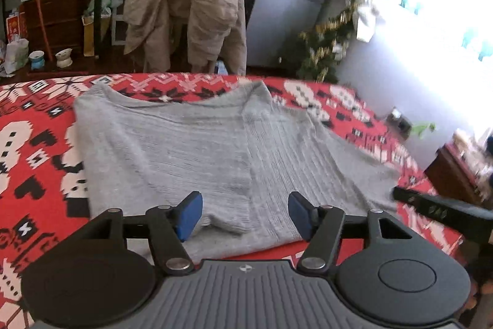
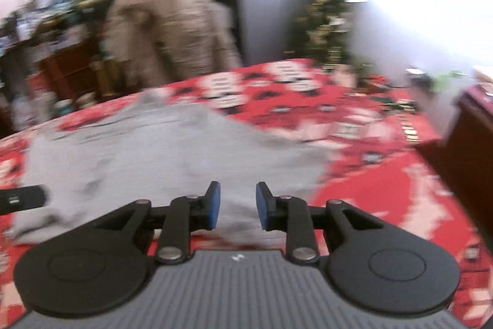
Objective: Fold clothes
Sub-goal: 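Open both grippers and release the folded shirt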
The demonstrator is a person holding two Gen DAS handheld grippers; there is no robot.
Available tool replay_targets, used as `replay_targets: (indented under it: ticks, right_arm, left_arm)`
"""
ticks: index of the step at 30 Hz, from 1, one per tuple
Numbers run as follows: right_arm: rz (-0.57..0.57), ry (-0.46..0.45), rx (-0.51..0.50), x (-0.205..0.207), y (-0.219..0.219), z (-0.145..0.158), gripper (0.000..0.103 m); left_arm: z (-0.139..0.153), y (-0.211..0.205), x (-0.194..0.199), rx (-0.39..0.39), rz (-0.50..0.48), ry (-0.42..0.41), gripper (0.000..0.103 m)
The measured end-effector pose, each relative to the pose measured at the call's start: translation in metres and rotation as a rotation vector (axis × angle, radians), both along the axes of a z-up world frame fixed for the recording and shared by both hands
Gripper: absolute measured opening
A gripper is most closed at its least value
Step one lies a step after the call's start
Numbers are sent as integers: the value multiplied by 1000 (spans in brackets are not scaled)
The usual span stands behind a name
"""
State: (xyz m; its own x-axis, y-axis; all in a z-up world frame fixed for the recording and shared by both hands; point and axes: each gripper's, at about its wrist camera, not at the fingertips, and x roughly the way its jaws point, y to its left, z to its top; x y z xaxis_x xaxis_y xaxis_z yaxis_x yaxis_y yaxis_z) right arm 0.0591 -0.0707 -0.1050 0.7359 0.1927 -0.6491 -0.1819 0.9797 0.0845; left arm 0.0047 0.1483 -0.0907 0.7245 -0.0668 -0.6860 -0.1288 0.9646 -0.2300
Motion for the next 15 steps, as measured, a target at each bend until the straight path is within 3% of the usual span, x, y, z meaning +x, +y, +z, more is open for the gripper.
replay_targets:
  ticks: [5,15]
  right_arm:
    - [-100,44,-21,18,-30,-11,28]
    - [-147,83,-21,31,-32,-18,33]
  left_arm:
    - [-8,-22,20,34,4,75,62]
    - [-6,-35,25,84,-6,98,69]
